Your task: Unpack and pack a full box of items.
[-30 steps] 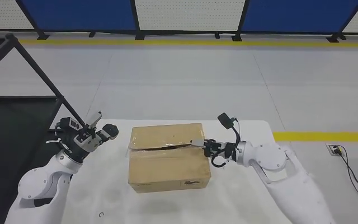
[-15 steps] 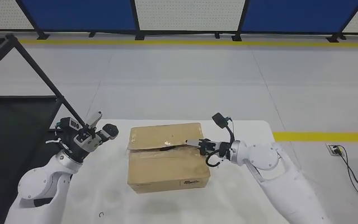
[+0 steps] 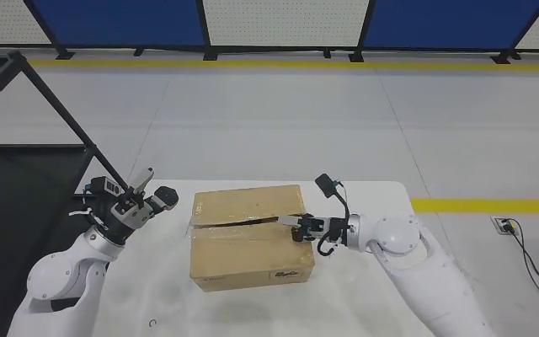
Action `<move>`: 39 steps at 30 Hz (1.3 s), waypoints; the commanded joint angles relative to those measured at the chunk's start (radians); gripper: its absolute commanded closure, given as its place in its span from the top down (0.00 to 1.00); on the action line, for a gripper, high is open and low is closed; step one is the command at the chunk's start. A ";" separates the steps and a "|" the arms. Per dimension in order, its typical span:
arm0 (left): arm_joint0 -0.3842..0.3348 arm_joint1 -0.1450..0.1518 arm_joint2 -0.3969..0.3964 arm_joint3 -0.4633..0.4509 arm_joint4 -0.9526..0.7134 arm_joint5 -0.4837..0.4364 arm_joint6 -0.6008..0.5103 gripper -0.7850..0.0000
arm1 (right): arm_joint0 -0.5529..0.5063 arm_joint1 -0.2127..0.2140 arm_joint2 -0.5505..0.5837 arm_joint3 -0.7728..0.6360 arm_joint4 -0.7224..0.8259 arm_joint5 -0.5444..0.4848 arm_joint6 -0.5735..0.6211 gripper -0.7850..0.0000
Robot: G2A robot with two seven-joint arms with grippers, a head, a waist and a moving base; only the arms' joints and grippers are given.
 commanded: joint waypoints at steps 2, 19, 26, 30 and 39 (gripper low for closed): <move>0.000 0.000 0.000 0.000 0.000 0.000 0.000 1.00 | -0.012 0.003 0.019 -0.003 0.067 -0.044 0.064 1.00; 0.000 0.000 0.000 0.000 0.000 0.000 0.000 1.00 | -0.030 0.017 0.072 0.013 0.254 -0.077 0.254 1.00; 0.000 0.000 0.000 0.000 0.000 0.000 0.000 1.00 | -0.060 0.036 0.111 -0.044 0.215 0.126 0.204 1.00; 0.000 0.000 0.000 0.000 0.000 0.000 0.000 1.00 | -0.112 0.053 0.156 -0.127 0.208 0.181 0.207 1.00; 0.000 0.000 0.000 0.000 0.000 0.000 0.000 1.00 | -0.238 0.088 0.198 -0.324 -0.040 0.185 0.126 1.00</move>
